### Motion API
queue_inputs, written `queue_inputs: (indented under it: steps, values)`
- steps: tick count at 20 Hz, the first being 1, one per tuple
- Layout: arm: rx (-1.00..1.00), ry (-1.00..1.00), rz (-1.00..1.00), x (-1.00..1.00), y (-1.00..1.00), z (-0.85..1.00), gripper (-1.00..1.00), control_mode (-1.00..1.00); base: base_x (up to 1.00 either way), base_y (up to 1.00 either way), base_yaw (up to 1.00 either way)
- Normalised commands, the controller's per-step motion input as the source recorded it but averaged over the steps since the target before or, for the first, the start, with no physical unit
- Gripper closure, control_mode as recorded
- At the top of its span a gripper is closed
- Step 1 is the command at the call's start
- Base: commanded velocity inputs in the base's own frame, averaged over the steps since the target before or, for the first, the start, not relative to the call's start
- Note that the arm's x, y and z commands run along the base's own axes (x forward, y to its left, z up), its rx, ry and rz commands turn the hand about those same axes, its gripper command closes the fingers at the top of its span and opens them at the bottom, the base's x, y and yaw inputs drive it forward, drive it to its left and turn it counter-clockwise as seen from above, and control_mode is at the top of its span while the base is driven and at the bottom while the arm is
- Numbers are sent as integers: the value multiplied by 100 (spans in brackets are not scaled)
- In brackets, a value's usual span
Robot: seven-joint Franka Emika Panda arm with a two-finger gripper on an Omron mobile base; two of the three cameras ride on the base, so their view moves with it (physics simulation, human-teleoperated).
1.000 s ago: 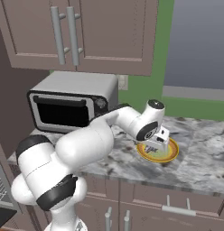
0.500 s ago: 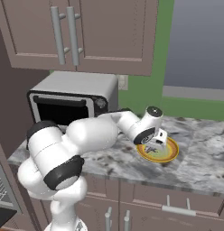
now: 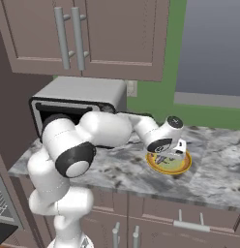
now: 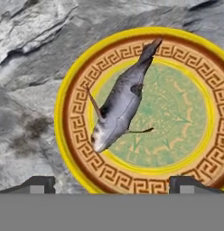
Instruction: Place the fish on the bottom rack of the oven, and slide the tray back inside. Close the oven door.
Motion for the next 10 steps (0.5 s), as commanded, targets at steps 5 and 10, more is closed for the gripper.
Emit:
queue_inputs:
  steps: [5,10]
  values:
    - [0,-3,9,57,-1,-30,-100,-100,0,0,0]
    - [0,-7,11,49,-2,-47,-100,-100,0,0,0]
